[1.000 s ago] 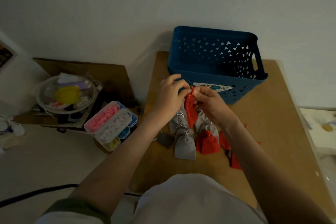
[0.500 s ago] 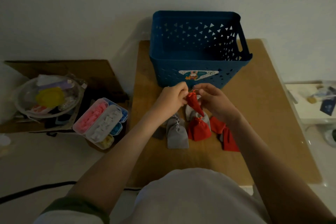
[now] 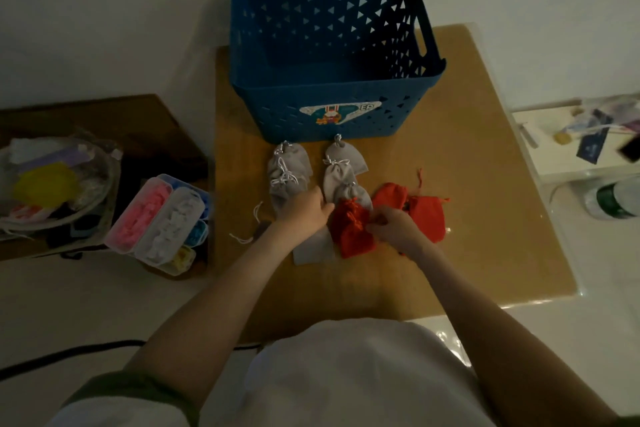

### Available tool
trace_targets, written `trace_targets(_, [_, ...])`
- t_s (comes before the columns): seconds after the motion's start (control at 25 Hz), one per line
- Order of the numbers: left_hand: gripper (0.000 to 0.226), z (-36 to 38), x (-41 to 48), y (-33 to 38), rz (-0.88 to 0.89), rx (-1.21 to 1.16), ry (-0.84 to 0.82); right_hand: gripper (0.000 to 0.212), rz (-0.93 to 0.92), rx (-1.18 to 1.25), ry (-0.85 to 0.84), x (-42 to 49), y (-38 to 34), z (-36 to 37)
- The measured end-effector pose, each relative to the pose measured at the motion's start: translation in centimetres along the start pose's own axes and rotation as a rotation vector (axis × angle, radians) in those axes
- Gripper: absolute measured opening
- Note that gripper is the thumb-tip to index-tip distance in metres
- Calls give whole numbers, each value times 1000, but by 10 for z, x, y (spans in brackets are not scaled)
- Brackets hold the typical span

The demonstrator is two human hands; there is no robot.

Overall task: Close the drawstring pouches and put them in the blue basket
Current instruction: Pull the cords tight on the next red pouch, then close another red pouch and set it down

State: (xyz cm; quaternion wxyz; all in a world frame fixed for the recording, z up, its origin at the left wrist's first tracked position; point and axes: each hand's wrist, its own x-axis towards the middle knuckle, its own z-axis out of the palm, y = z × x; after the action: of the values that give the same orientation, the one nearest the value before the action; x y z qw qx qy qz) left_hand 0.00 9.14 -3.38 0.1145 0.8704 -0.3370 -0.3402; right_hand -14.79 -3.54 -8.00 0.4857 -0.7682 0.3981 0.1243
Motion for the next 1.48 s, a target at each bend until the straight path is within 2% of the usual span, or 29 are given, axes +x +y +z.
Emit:
trace_targets(0.08, [26,4,1,4,-25,5,8,19,-9,-63,79,1,9,-3])
trace_targets(0.2, [25,12,5,19,23,-9,110,20,17,49,234,0,19,-18])
trace_targets(0.32, [23,19,12,43,113,46,204,44,129,0,468,2,42,-38])
trace_targets(0.4, [21,27,17,59,163,115,190,60,236,-175,403,7,54,-45])
trace_targets(0.52, [21,35,26,80,179,102,91,54,316,-323,314,13,58,-49])
trace_targets(0.6, [25,36,30,87,160,38,11,45,252,-221,303,15,59,-56])
trace_targets(0.72, [44,30,31,97,69,-50,-149,17,103,57,188,12,53,-76])
trace_targets(0.84, [59,24,32,108,-2,-124,-223,17,-22,309,6,10,30,-94])
trace_targets(0.92, [64,16,31,111,-35,-232,-246,12,-132,374,-111,11,8,-100])
trace_targets(1.0, [67,9,33,105,-92,-420,-231,15,-218,371,-216,12,-16,-101])
trace_targets(1.16, [41,-14,28,79,-131,-774,-23,33,-273,294,-274,18,-61,-95])
trace_targets(1.24, [29,-25,22,64,-172,-1028,27,20,-298,254,-243,17,-78,-88])
trace_targets(1.32, [20,-38,13,52,-200,-1137,64,12,-337,279,-247,15,-94,-80])
trace_targets(1.4, [22,-47,9,34,-259,-1218,117,22,-372,325,-260,14,-106,-71])
trace_targets(1.48, [27,-60,2,20,-294,-1277,151,23,-388,271,-268,17,-115,-65])
